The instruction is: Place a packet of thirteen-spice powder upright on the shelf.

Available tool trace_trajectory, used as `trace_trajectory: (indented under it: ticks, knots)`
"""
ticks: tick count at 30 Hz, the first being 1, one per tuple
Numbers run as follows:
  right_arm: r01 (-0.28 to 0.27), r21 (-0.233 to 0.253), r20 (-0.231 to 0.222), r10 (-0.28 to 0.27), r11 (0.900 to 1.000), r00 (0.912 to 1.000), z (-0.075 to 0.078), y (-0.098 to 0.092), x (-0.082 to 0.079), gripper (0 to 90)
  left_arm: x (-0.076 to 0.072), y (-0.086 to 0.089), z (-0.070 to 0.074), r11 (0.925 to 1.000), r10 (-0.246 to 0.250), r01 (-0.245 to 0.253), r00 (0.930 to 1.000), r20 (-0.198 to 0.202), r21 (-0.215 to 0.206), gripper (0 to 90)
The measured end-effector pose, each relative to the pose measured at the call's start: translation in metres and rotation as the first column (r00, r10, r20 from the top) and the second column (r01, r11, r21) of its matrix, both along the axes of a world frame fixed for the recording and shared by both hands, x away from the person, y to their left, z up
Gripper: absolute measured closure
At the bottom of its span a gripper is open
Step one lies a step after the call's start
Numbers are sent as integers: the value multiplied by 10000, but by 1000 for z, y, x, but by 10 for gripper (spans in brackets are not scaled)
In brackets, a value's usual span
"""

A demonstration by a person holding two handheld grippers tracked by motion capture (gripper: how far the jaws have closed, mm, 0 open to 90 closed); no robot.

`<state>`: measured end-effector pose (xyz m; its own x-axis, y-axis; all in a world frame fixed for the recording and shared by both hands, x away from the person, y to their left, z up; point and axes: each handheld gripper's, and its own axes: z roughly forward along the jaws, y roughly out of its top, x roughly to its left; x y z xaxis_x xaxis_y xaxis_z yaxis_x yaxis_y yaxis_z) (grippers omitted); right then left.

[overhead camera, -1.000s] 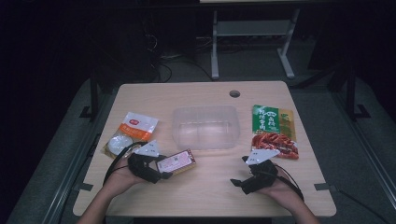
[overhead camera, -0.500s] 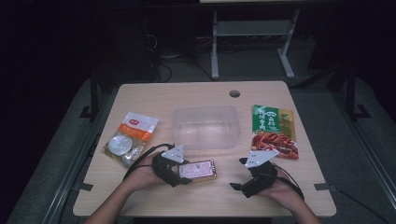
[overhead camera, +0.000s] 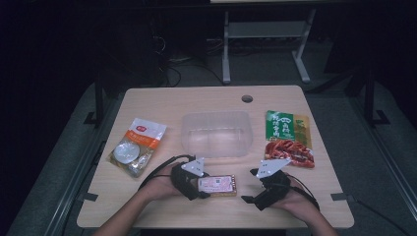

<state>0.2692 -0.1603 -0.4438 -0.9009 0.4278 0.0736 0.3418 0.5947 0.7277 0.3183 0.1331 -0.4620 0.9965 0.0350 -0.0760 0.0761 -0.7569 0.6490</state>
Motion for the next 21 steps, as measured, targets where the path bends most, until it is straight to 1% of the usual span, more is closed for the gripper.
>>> trace_trajectory:
  ticks: [2,3,4,6,7,9,10,12,13,14,17,18,19,20,21]
  knots:
    - [-64,-18,9,64,10000,10000,0,1,0,69,0,0,-1,10000,-25,25,10000,29,-9,308]
    - [-85,-36,9,85,10000,10000,0,1,0,69,0,0,0,10000,1,-1,10000,-23,-57,302]
    - [-101,-35,-9,101,9999,9999,0,1,0,69,0,1,0,9998,117,-118,9999,-87,-173,277]
    - [-143,-60,-81,143,9999,9999,0,2,-1,69,0,3,3,9992,290,-292,9995,-85,-289,217]
    - [-275,-102,-87,274,9996,9996,1,2,0,69,0,5,5,9987,362,-364,9993,-70,-362,202]
    - [-557,-310,167,562,9980,9983,4,4,1,75,0,9,8,9976,544,-542,9985,16,-439,181]
    - [-557,-310,167,562,9980,9983,4,4,1,75,0,9,8,9976,544,-542,9985,16,-439,173]
    - [-1019,-374,211,1028,9941,9945,9,9,7,75,-3,16,12,9954,753,-749,9971,49,-598,172]
    - [-1119,-307,106,1123,9932,9936,9,11,9,74,-6,19,12,9934,918,-915,9958,9,-694,172]
    - [-1367,-357,76,1370,9900,9905,10,14,12,74,-7,21,13,9930,977,-973,9952,25,-667,172]
    - [-1748,-706,25,1754,9821,9845,9,23,16,75,-13,30,13,9898,1331,-1325,9911,72,-525,170]
    - [-1957,-836,88,1971,9771,9803,9,26,20,75,-15,32,13,9888,1403,-1398,9901,64,-525,164]
    - [-2071,-908,47,2084,9741,9780,8,28,22,79,-17,36,13,9878,1495,-1487,9887,142,-467,164]
    - [-2231,-1042,31,2247,9692,9744,7,32,25,89,-19,39,14,9861,1599,-1590,9870,158,-474,164]
    - [-2286,-1096,84,2309,9673,9730,6,35,28,100,-21,40,14,9846,1682,-1673,9857,142,-518,164]
